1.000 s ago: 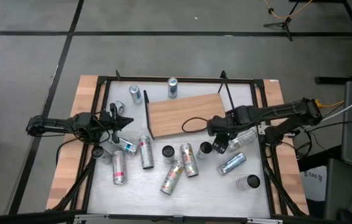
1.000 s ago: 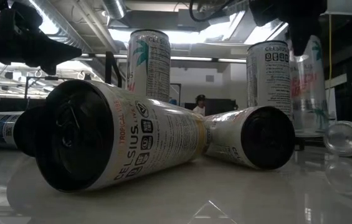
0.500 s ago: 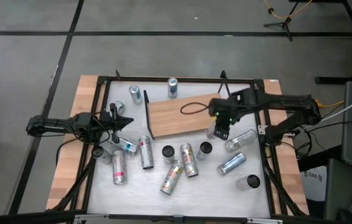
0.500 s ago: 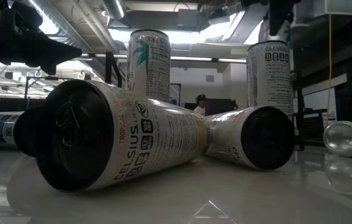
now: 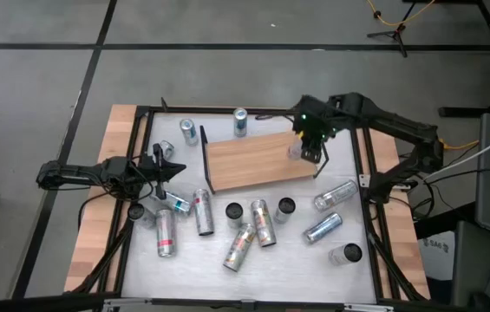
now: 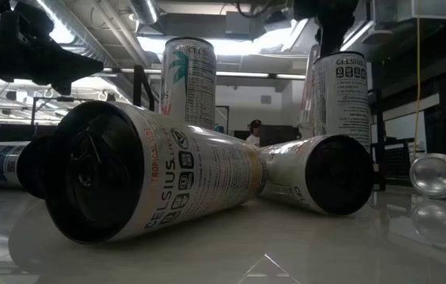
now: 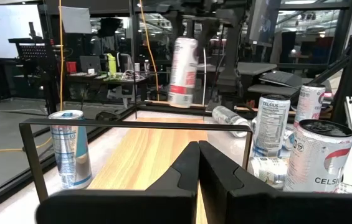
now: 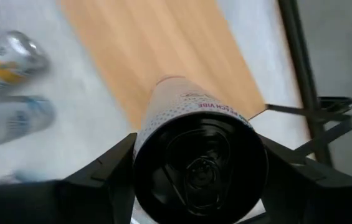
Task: Place canned beverage on shelf
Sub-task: Put the white-pink soda can on the shelf
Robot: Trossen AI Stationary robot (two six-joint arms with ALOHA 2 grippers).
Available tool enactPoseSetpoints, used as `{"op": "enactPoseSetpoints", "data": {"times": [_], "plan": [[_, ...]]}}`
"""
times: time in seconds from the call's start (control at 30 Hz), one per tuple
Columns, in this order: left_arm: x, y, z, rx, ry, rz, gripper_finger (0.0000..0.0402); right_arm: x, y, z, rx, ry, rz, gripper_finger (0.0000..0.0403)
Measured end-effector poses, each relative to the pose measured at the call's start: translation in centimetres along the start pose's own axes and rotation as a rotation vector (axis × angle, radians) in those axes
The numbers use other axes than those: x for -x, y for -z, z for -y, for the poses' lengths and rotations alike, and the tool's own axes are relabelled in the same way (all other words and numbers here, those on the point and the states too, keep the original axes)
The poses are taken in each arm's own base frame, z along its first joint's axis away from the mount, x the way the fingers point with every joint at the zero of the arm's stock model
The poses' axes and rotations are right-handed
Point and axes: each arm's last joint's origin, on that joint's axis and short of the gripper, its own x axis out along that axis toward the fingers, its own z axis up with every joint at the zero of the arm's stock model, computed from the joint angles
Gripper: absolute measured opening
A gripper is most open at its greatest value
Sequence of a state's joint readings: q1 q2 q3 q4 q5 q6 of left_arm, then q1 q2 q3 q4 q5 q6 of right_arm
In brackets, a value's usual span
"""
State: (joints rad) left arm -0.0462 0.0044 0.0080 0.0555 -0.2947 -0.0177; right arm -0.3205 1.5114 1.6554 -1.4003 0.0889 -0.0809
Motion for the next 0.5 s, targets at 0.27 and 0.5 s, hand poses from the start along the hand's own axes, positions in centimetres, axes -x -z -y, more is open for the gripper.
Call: {"op": "enactPoseSetpoints", "data": {"times": [0.27,0.5], "plan": [[0.0,0.0,0.0,0.0,-0.003,0.0,0.0002,-2.4,-0.9,4.3,0.059,0.002,-0.019,0.025],[0.0,0.0,0.0,0.0,-0.003,0.0,0.0002,-5.0,-1.0,7.9,0.012,0.0,-0.086,0.025]]}}
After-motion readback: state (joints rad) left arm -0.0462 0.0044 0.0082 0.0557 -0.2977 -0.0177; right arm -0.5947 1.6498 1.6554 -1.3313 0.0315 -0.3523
